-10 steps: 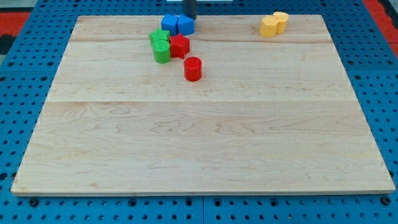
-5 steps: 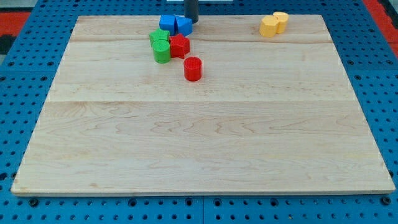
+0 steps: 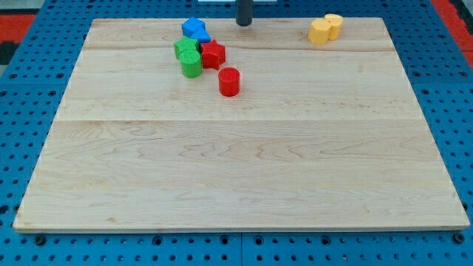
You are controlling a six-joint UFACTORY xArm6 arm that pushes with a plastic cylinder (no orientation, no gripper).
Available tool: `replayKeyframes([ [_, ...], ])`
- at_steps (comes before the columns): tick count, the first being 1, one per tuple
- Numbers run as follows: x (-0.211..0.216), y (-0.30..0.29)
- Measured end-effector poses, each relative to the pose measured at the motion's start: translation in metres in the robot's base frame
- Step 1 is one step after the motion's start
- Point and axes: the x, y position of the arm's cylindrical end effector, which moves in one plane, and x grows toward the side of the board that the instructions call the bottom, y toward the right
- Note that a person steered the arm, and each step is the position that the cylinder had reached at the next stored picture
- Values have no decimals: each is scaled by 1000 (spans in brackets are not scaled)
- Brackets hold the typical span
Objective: Push the blue blocks into red and green blocks
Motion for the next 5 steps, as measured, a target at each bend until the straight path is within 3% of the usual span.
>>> replayKeyframes([
  [2,-1,-133],
  [3,6,-113],
  [5,25,-166],
])
